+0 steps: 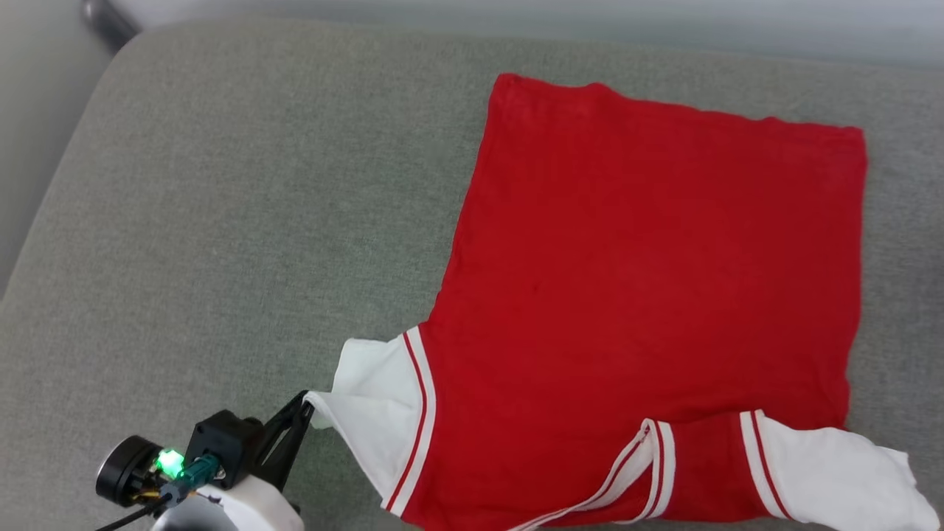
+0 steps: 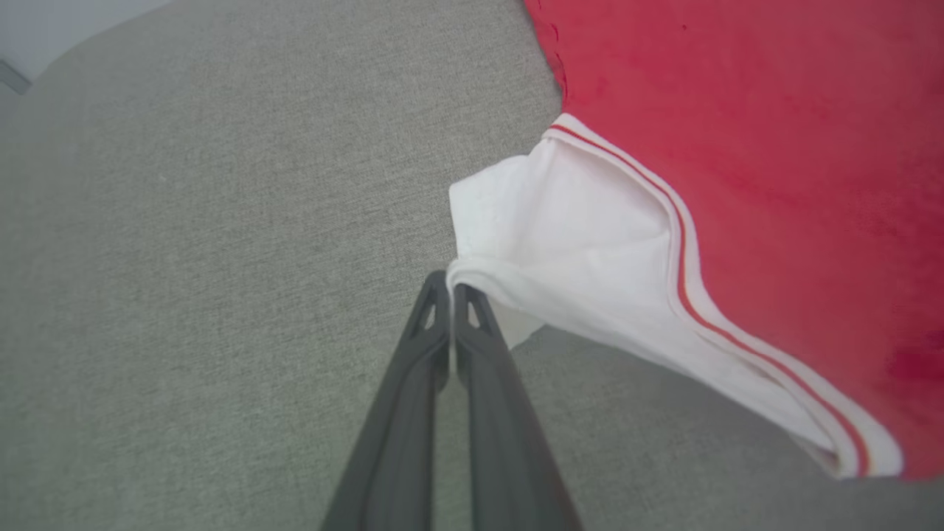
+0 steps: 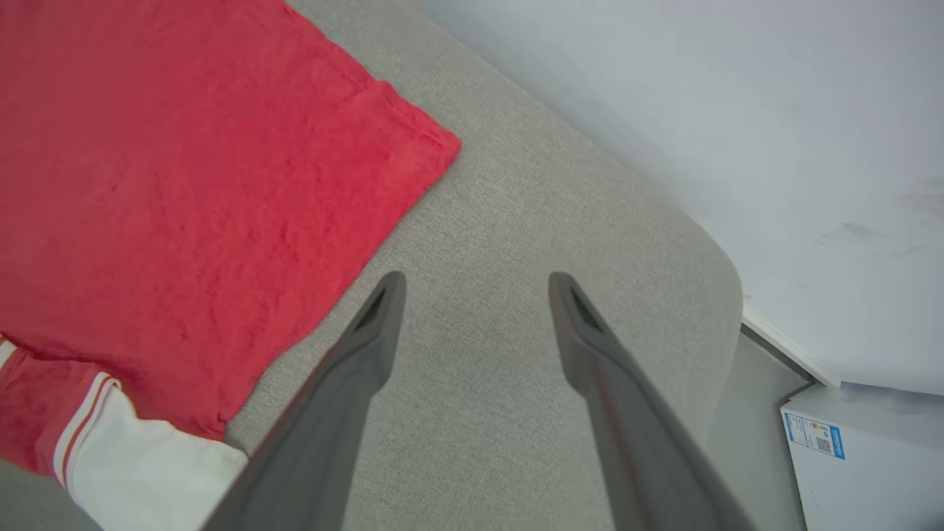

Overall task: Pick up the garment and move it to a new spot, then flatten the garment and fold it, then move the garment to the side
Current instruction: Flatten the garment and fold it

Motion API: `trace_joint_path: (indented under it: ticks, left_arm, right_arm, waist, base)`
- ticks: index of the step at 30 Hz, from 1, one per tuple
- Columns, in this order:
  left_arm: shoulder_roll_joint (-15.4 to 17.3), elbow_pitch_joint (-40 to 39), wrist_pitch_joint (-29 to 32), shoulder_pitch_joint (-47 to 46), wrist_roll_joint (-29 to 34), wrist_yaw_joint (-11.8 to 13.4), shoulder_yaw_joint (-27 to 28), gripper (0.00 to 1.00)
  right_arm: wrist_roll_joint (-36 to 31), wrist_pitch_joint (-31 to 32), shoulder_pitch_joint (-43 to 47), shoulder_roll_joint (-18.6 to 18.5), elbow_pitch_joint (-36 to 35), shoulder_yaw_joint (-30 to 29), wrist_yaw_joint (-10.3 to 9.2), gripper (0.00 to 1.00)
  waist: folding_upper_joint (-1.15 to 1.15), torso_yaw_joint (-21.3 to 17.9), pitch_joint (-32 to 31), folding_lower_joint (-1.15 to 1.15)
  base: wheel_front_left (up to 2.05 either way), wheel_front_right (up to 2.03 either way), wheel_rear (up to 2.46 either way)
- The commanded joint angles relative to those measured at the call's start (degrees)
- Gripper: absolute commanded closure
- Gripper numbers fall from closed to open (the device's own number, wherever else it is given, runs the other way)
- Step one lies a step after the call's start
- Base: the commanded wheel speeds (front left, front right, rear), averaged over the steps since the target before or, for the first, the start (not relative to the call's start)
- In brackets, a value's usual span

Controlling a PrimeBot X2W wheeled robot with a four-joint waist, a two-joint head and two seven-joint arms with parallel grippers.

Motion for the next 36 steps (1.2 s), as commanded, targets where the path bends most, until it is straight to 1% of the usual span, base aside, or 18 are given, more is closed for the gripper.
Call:
trace_joint_path:
  ticks: [1, 5, 7, 10, 13, 16, 20, 25, 26, 27, 31, 36]
  left_arm:
    - [-0.64, -0.53, -0.32, -1.43, 0.73, 0.5, 0.45, 1.0]
    - [-1.77, -1.22, -0.55, -3.46, 2.52, 0.72, 0.65, 1.0]
    - [-2.57, -1.47, -0.59, -4.33, 3.31, 0.89, 0.66, 1.0]
    - [-3.47, -1.87, -0.48, -5.71, 4.68, 0.75, 0.23, 1.0]
    - [-4.46, -2.17, -0.72, -6.73, 5.58, 0.8, 0.34, 1.0]
    - [-4.65, -2.6, -0.85, -7.3, 6.25, 1.29, 0.59, 1.0]
    - [-4.95, -3.94, -1.03, -7.79, 7.28, 2.17, 0.77, 1.0]
    - [-4.71, -4.84, -0.6, -8.59, 8.12, 2.22, 0.4, 1.0]
    - [-4.6, -4.92, -0.55, -8.62, 8.21, 2.22, 0.42, 1.0]
    - [-4.53, -4.93, -0.54, -8.64, 8.24, 2.2, 0.45, 1.0]
    - [-4.54, -4.32, -0.6, -8.22, 7.85, 2.21, 0.41, 1.0]
    - [-4.06, -3.7, -1.04, -6.92, 7.16, 2.58, 0.86, 1.0]
  right_arm:
    - [0.36, 4.11, -4.03, 0.14, 1.5, 0.58, -0.06, 0.0]
    - [-0.69, 16.12, -13.9, 2.62, 6.63, 1.76, -0.06, 0.0]
    - [-2.46, 20.57, -18.0, 4.14, 8.79, 2.15, -0.06, 0.0]
    - [-4.98, 24.6, -22.46, 6.57, 11.7, 1.8, -0.06, 0.0]
    - [-7.51, 26.5, -24.68, 8.16, 14.25, 1.4, -0.05, 0.0]
    - [-9.16, 27.1, -24.58, 9.35, 16.28, 0.53, -0.05, 0.0]
    - [-9.67, 26.42, -19.82, 10.93, 19.38, -1.68, -0.05, 0.0]
    - [-9.66, 26.96, -15.26, 13.29, 19.5, -2.86, -0.05, 0.0]
    - [-10.09, 27.02, -14.68, 13.22, 18.94, -2.81, -0.05, 0.53]
    - [-10.35, 26.84, -14.5, 13.24, 18.55, -3.04, -0.05, 1.0]
    - [-11.41, 25.53, -15.37, 13.64, 16.8, -4.26, -0.05, 1.0]
    - [-11.89, 22.63, -16.43, 15.0, 15.6, -4.52, -0.05, 1.0]
  waist:
    - [0.0, 3.05, 4.51, -0.01]
    - [0.0, 5.42, 9.04, -0.01]
    - [0.0, 6.36, 11.2, -0.01]
    - [0.0, 7.84, 14.3, -0.01]
    - [0.0, 9.01, 16.54, -0.01]
    - [0.0, 9.83, 18.17, -0.01]
    - [0.0, 10.93, 20.35, -0.01]
    - [0.0, 10.99, 21.53, -0.01]
    - [0.0, 10.98, 21.68, -0.01]
    - [0.0, 10.98, 21.8, -0.01]
    - [0.0, 10.42, 20.74, -0.01]
    - [0.0, 9.04, 16.48, -0.01]
  base:
    - [0.0, 0.0, 0.0]
    - [0.0, 0.0, 0.0]
    - [0.0, 0.0, 0.0]
    - [0.0, 0.0, 0.0]
    - [0.0, 0.0, 0.0]
    - [0.0, 0.0, 0.0]
    - [0.0, 0.0, 0.0]
    - [0.0, 0.0, 0.0]
    - [0.0, 0.0, 0.0]
    - [0.0, 0.0, 0.0]
    - [0.0, 0.0, 0.0]
    - [0.0, 0.0, 0.0]
